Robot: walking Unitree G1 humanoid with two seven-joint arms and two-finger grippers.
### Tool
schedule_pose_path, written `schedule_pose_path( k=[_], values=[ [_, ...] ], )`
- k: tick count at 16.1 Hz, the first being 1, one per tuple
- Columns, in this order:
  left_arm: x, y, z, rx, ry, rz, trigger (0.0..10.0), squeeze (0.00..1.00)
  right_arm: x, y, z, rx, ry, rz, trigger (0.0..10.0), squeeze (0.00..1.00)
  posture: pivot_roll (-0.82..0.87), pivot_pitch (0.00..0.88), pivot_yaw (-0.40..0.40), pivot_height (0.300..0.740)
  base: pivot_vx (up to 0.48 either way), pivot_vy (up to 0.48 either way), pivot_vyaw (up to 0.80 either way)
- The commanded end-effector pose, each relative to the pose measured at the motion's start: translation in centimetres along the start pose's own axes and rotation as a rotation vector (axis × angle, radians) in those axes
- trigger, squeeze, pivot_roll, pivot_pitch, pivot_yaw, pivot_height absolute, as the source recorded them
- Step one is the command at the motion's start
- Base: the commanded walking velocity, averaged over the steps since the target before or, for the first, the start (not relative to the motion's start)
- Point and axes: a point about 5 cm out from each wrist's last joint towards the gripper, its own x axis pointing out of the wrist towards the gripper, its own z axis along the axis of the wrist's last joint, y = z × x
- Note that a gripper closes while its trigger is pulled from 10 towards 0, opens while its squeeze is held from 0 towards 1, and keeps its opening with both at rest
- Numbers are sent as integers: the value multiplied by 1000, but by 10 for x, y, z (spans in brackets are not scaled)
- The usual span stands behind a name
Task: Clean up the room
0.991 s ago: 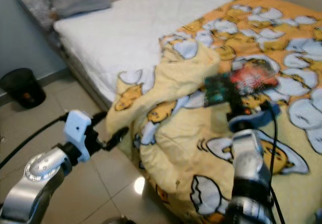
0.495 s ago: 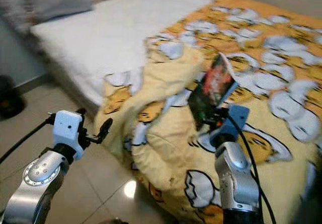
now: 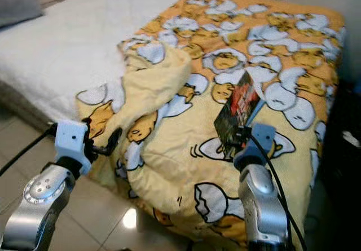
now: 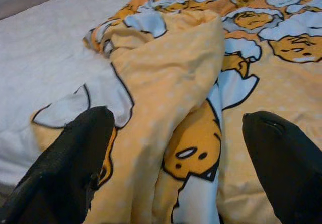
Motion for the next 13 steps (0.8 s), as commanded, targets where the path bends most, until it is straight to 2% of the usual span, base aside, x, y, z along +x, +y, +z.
schedule_pose_path(
  k=[1, 5, 9, 11, 13],
  values=[
    [4, 3, 6, 14, -12, 7, 10000, 0, 6, 7, 14, -50, -67, -3, 10000, 0, -2, 0, 43, 740, 0, 0, -800],
    [10, 7, 9, 18, -14, 19, 10000, 0, 10, 13, 19, -62, -111, -9, 10000, 0, 5, 0, 39, 740, 0, 198, -800],
    [12, 12, 11, 17, -19, 35, 10000, 0, 11, 16, 17, -64, -72, 30, 10000, 0, -6, 0, 37, 740, 0, 324, -684],
    [13, 10, 10, 22, -17, 33, 10000, 0, 12, 16, 14, -27, -51, 37, 10000, 0, -3, 0, 30, 740, 0, 345, -475],
    [14, 12, 11, 24, -17, 34, 10000, 0, 12, 17, 13, -29, -39, 43, 10000, 0, 0, 0, 28, 740, 0, 341, -403]
  ],
)
